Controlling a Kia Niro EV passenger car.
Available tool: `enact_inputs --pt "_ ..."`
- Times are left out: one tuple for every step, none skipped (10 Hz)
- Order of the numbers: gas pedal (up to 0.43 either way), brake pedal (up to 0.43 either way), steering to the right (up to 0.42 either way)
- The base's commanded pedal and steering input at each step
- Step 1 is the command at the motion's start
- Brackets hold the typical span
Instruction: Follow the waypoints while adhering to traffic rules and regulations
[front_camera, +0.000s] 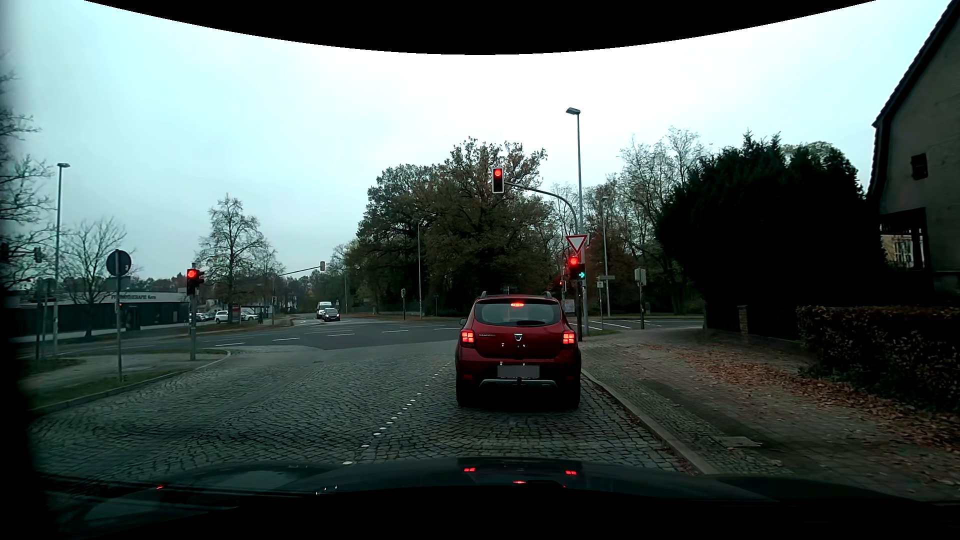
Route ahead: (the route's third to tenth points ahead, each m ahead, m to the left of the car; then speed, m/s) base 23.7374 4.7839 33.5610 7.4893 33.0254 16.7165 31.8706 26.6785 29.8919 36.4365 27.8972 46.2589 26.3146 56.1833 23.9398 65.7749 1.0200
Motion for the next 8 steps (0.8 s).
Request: enact_inputs --pt "0.0 0.0 -0.016" --pt "0.0 0.0 -0.016" --pt "0.0 0.0 -0.019" --pt "0.0 0.0 -0.023" --pt "0.0 0.0 -0.024" --pt "0.0 0.0 -0.024" --pt "0.0 0.0 -0.024" --pt "0.0 0.0 -0.024"
